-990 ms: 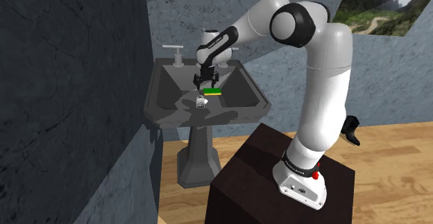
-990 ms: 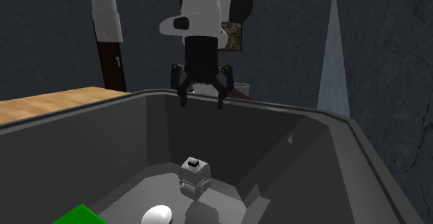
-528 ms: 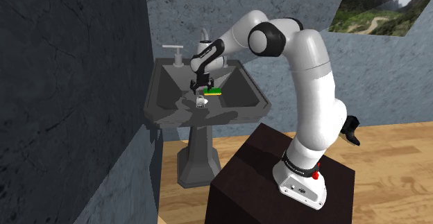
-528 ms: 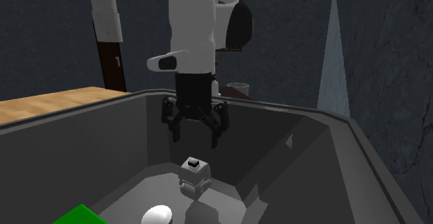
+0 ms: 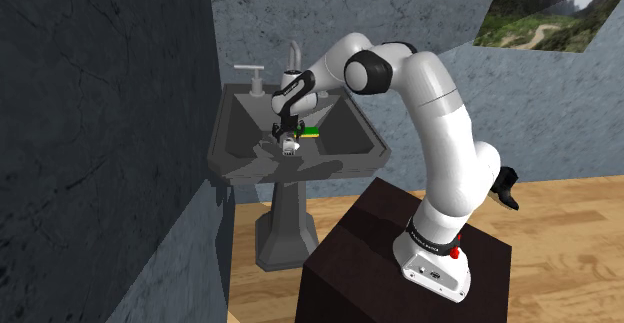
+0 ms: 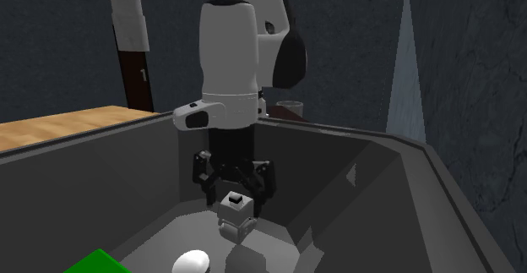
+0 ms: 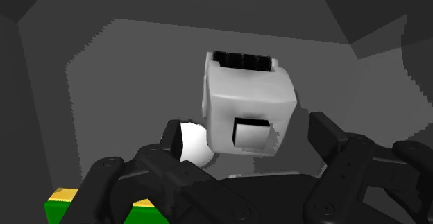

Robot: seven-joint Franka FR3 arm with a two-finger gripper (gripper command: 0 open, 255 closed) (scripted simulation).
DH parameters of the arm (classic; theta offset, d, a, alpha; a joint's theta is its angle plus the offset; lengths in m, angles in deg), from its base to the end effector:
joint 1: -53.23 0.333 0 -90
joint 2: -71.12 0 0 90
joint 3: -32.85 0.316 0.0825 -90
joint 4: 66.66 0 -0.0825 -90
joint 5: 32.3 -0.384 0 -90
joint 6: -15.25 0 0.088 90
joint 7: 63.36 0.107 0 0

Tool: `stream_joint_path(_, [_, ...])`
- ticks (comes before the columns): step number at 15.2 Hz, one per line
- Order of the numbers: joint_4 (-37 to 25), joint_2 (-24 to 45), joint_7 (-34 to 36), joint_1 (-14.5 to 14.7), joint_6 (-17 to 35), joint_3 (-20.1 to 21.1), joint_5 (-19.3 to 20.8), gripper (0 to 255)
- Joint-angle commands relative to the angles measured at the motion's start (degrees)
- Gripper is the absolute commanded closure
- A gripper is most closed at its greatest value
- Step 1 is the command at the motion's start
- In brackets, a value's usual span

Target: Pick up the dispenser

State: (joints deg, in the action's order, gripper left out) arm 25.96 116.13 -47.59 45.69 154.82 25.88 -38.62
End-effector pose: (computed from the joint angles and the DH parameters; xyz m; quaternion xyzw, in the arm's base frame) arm 0.6744 -0.1634 0.1692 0.9589 -0.2830 0.0207 0.0058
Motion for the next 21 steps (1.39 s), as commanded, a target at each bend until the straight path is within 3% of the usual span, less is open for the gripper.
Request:
stream_joint_path(1, [-0.13, 1.11, -0.06, -0.09, 0.99, 0.13, -0.13, 0])
stream_joint_path(3, [-0.24, 1.45, -0.08, -0.12, 1.23, 0.17, -0.16, 0])
stream_joint_path(4, [-0.23, 1.46, -0.05, -0.09, 1.24, 0.17, -0.16, 255])
stream_joint_path(13, [-0.24, 1.45, -0.08, -0.12, 1.23, 0.17, -0.16, 255])
stream_joint_path(21, [0.90, -3.17, 0.16, 0.26, -2.25, -0.35, 0.33, 255])
